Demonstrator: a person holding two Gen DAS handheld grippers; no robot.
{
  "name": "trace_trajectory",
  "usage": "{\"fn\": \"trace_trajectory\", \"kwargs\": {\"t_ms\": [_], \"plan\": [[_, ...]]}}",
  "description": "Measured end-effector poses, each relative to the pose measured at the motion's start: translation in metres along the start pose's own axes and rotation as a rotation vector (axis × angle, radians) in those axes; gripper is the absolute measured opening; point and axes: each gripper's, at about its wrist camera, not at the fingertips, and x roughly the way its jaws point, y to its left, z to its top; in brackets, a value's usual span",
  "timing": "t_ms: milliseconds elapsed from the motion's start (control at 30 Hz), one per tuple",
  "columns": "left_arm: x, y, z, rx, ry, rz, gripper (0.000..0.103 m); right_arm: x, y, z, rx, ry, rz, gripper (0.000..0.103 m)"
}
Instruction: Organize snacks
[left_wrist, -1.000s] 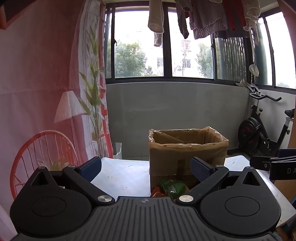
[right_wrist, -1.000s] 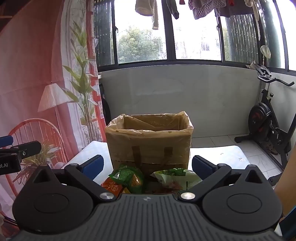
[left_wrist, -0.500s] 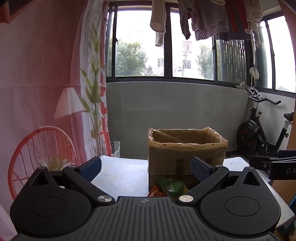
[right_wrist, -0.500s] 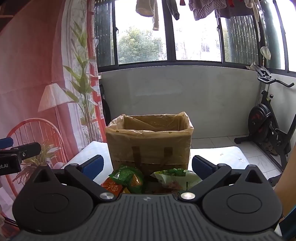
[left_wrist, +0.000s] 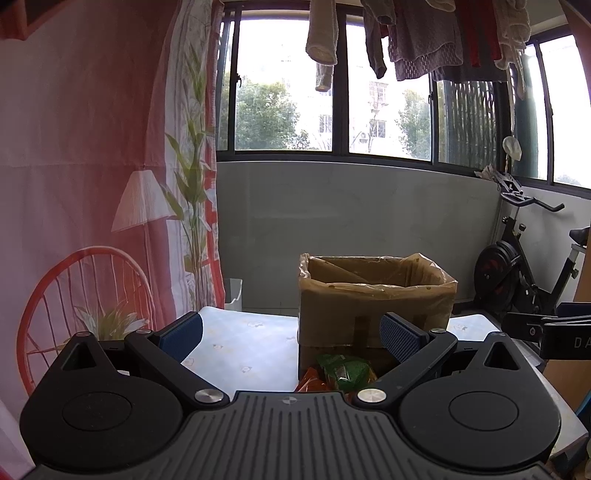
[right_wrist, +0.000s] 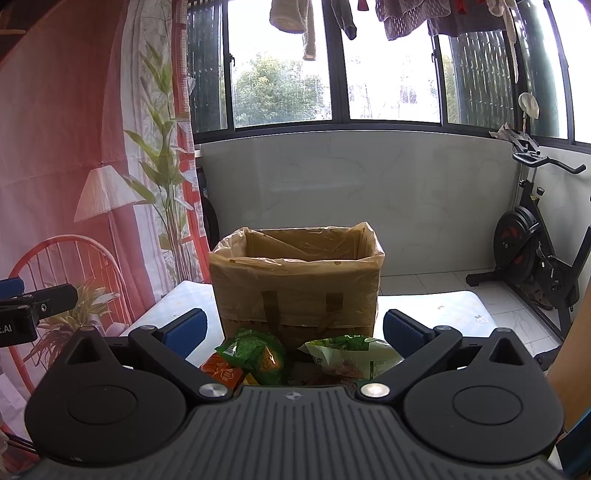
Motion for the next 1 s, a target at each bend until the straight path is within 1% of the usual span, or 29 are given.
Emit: {"fn": "trace_trajectory", "kwargs": {"t_ms": [133,1000], "plan": [[0.0005,-0.0014,-0.0022,0.006,0.005,0.008,0.103,-0.0005,-0.0006,0.0001,0.0,0.0,0.0,0.103],[0.0019,-0.003,-0.0044,0.02,0.01,0.001,0.103,0.004,-0.0015,-0.0065,0.003,0.004,-0.007,0.103]]}}
